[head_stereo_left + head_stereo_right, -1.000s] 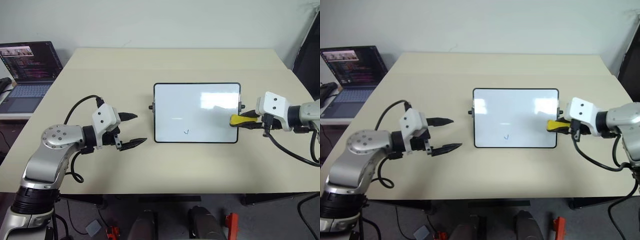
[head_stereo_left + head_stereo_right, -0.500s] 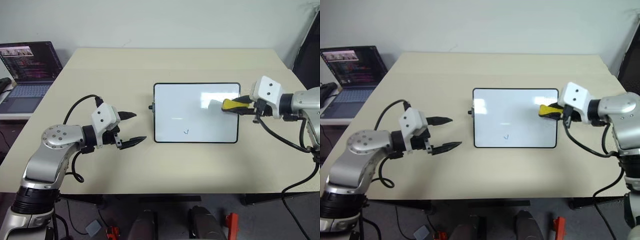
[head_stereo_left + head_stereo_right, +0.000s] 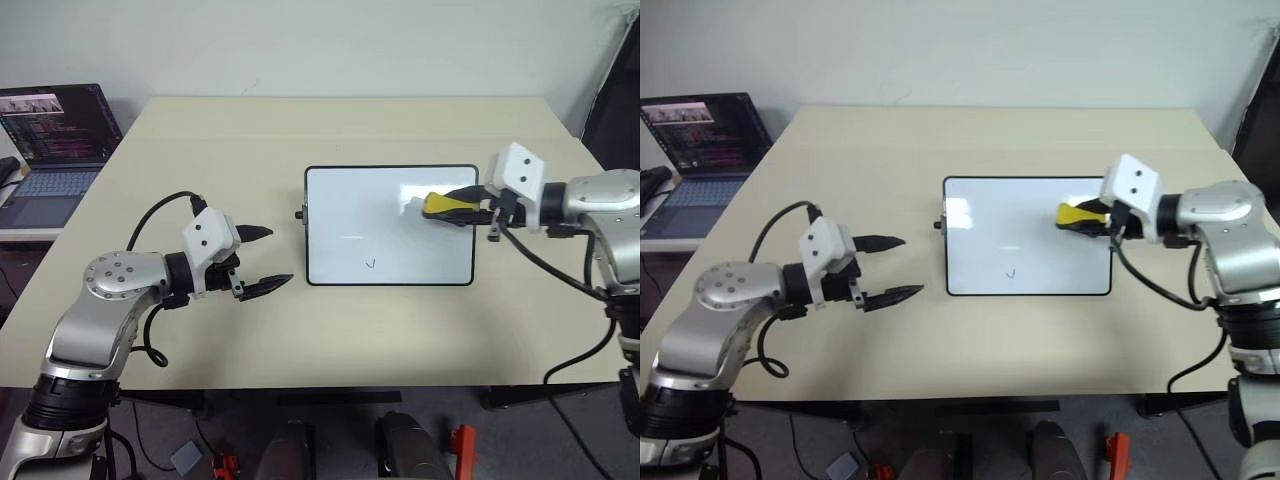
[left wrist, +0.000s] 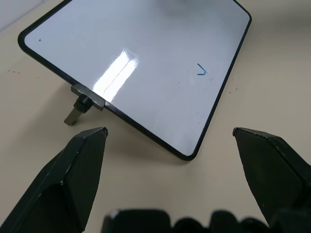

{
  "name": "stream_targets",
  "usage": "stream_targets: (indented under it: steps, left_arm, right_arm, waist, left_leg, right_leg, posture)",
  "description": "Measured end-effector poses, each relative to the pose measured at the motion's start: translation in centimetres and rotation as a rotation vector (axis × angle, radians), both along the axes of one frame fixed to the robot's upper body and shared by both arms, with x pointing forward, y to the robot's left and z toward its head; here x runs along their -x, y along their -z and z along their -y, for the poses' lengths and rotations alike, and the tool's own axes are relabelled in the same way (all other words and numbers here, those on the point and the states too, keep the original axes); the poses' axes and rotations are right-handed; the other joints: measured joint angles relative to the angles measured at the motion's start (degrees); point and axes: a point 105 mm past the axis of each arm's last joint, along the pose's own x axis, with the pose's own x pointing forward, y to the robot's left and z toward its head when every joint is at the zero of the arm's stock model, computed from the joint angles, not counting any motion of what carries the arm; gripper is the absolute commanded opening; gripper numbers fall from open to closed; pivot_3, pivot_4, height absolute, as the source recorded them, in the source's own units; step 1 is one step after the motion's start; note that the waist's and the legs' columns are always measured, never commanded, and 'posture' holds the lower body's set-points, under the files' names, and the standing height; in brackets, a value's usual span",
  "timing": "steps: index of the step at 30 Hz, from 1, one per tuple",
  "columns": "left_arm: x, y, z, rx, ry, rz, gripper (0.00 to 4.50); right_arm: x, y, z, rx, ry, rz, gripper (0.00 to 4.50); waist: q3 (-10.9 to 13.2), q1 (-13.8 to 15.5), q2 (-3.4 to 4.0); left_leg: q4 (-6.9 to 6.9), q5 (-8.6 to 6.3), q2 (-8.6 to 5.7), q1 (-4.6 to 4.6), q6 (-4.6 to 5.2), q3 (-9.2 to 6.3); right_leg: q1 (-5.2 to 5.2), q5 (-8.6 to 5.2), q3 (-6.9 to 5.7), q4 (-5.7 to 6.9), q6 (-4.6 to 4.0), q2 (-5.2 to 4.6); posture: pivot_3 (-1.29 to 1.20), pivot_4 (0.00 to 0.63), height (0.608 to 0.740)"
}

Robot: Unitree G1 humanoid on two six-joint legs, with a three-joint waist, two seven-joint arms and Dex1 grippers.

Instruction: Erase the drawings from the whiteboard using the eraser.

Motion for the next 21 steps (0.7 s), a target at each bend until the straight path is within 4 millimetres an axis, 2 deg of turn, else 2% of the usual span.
stream_targets:
  steps: [4,6,9,13,21]
  left_arm:
    - [0.0,0.4,0.4,0.001,0.011,-0.006,4.50]
    - [0.0,0.6,0.7,0.003,0.020,-0.011,4.50]
    - [0.0,0.7,0.7,0.001,0.020,-0.014,4.50]
    - [0.0,0.8,0.7,-0.001,0.019,-0.017,4.50]
    - [0.1,0.9,0.6,-0.002,0.024,-0.024,4.50]
  right_arm:
    - [0.4,1.7,-5.6,-0.060,-0.089,0.008,0.79]
    - [-0.4,2.8,-7.0,-0.079,-0.050,0.020,0.79]
    - [-2.2,4.3,-6.6,-0.039,0.047,0.064,0.79]
    - [-3.7,5.6,-5.4,-0.020,0.121,0.077,0.79]
    - [-3.7,6.9,-4.8,0.013,0.099,0.067,0.78]
  waist:
    - [0.0,0.1,-0.01]
    - [0.0,0.1,-0.01]
    - [0.0,0.9,-0.02]
    - [0.0,1.0,-0.02]
    - [0.0,0.4,-0.03]
  left_leg:
    - [0.08,0.01,-0.03,-0.01,-0.01,-0.03]
    - [0.15,0.01,-0.10,-0.03,-0.01,-0.05]
    - [0.21,0.01,-0.17,-0.06,-0.01,-0.10]
    - [0.20,0.01,-0.17,-0.05,-0.01,-0.08]
    - [0.21,0.01,-0.18,0.01,0.00,-0.08]
  right_leg:
    - [0.00,0.00,-0.01,0.05,0.00,0.01]
    - [0.00,0.01,-0.02,0.07,0.00,-0.03]
    - [0.00,0.01,-0.05,0.06,0.01,-0.08]
    - [0.00,0.01,-0.05,0.07,0.01,-0.04]
    - [0.05,0.02,-0.04,0.10,0.01,-0.01]
  posture:
    - [0.00,0.150,0.740]
    - [0.00,0.150,0.740]
    - [0.00,0.150,0.740]
    - [0.00,0.150,0.740]
    - [0.00,0.150,0.740]
